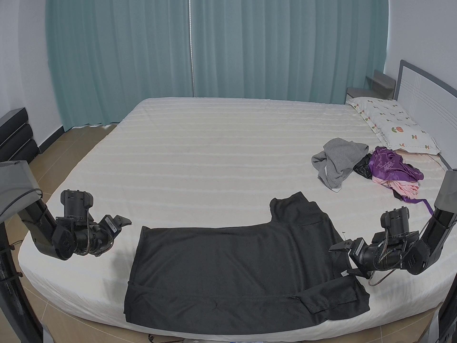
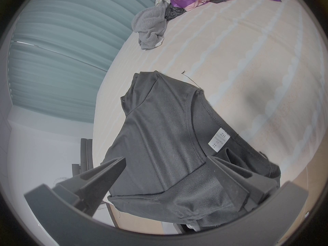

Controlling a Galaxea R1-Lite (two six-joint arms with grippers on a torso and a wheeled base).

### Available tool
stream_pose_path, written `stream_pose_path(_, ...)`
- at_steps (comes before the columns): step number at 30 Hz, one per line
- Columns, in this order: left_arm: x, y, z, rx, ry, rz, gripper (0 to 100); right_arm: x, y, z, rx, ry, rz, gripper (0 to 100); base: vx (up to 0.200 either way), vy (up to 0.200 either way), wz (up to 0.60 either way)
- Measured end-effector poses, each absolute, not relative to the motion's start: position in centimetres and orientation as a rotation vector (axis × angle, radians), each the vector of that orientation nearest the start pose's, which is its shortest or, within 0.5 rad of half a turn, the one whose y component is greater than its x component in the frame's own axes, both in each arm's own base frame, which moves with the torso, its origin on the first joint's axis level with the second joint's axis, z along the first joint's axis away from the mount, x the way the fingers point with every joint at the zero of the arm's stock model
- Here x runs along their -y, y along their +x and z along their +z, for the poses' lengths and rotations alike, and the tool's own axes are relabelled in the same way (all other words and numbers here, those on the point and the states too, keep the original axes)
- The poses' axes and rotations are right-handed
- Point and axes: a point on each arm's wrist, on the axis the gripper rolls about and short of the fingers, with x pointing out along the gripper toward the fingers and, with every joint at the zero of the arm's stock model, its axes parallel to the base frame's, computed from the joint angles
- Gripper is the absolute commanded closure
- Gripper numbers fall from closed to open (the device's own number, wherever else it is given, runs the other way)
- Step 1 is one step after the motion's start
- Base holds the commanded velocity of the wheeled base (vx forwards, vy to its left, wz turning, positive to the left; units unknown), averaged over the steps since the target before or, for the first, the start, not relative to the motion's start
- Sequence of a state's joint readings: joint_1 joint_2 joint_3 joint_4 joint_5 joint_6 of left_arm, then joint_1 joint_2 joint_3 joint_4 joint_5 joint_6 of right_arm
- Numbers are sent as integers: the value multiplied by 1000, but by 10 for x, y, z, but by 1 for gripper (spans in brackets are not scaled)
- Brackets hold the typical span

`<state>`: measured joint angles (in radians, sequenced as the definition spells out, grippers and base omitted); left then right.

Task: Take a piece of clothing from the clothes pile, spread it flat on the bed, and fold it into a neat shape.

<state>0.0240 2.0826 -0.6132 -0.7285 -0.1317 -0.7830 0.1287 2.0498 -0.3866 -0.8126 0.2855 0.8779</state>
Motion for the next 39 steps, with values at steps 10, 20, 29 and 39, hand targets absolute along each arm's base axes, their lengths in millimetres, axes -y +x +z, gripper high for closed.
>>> stream_pose_path(10, 17, 381, 11, -704, -758, 33, 0, -40, 260, 8, -979, 876, -14, 0, 0, 0, 0)
stream_pose_path(20, 27, 403, -24, -735, -631, -25, 0, -42, 260, 2, -1000, 867, -15, 0, 0, 0, 0)
stream_pose_path(29, 30, 413, -39, -717, -600, 32, 100, -47, 259, 1, -1010, 855, -5, 0, 0, 0, 0)
stream_pose_path(39, 25, 419, -42, -622, -596, 148, 100, -48, 264, 3, -992, 853, 1, 0, 0, 0, 0)
